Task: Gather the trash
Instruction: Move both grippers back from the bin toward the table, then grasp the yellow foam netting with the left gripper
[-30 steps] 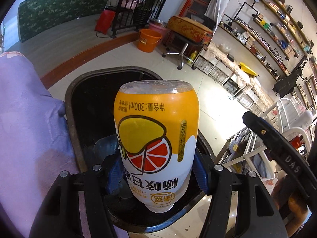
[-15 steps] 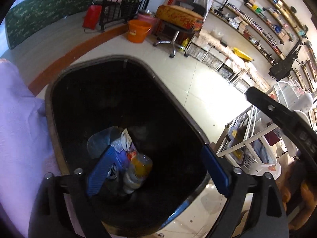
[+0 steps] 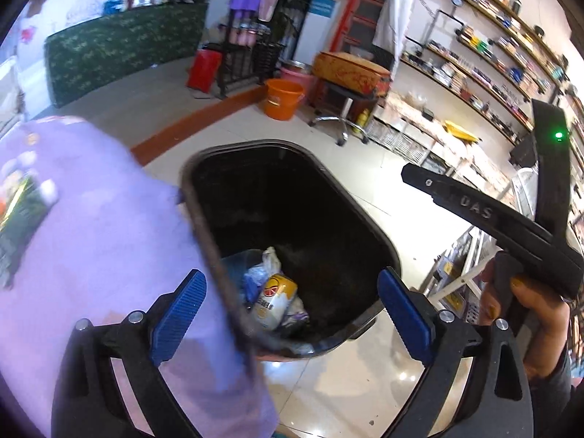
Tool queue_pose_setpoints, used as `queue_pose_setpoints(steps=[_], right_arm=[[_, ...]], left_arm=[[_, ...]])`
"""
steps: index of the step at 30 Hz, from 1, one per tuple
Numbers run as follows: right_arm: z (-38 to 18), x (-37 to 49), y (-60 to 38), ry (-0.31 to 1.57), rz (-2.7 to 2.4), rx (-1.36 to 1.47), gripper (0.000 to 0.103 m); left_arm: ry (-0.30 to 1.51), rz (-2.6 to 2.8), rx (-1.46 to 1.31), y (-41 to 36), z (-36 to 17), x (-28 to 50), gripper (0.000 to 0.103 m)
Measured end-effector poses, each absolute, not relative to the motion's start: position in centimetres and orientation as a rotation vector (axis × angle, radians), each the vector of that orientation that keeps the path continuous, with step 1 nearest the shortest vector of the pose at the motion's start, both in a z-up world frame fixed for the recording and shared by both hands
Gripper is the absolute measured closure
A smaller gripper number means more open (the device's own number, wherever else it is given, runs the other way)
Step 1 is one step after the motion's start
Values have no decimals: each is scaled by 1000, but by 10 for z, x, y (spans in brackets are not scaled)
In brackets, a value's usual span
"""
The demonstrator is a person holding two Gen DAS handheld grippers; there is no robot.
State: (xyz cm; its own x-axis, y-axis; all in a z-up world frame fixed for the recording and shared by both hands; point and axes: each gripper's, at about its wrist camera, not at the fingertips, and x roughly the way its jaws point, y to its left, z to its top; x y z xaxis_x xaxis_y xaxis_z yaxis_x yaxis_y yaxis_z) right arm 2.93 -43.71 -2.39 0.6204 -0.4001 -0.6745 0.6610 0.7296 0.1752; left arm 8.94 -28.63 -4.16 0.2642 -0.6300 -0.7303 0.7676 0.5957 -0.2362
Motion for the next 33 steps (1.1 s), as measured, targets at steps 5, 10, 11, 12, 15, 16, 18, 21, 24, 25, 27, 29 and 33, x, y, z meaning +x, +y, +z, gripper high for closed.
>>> queue_pose_setpoints(steps=[5,10,11,12,15,16,18,21,24,25,27,29,33], right_arm=[[-25,53,-409,674,-547,419,38],[-29,77,-375,707,-446,398,38],[-30,82,-368,712,-426,394,38],[-30,86,-361,717,-404,389,38],[-31,102,-337,730,-333,366,38],[-31,107,-330,736,-312,361,38],[-32,117,-313,750,-264,350,38],[-31,129,-290,759,-203,326,38],[-31,140,-267,770,-140,304,38],[-31,143,-260,774,-121,298,38],[-30,149,-248,782,-91,282,38],[-31,154,-241,789,-62,270,38],[-28,163,-222,793,-19,247,38]], left_arm=[[878,-872,110,-251,-39,95,9],[864,-764,68,-217,-38,100,9],[865,-749,59,-211,-38,100,9],[867,-732,47,-204,-38,102,9],[851,-681,22,-183,-36,104,9],[842,-651,30,-176,-35,104,9],[835,-609,29,-163,-35,106,9],[843,-557,-21,-130,-39,112,9],[835,-490,-43,-106,-40,115,9],[833,-465,-47,-98,-40,116,9],[834,-437,-65,-82,-42,119,9],[831,-401,-82,-65,-43,123,9],[815,-343,-100,-35,-40,128,9]])
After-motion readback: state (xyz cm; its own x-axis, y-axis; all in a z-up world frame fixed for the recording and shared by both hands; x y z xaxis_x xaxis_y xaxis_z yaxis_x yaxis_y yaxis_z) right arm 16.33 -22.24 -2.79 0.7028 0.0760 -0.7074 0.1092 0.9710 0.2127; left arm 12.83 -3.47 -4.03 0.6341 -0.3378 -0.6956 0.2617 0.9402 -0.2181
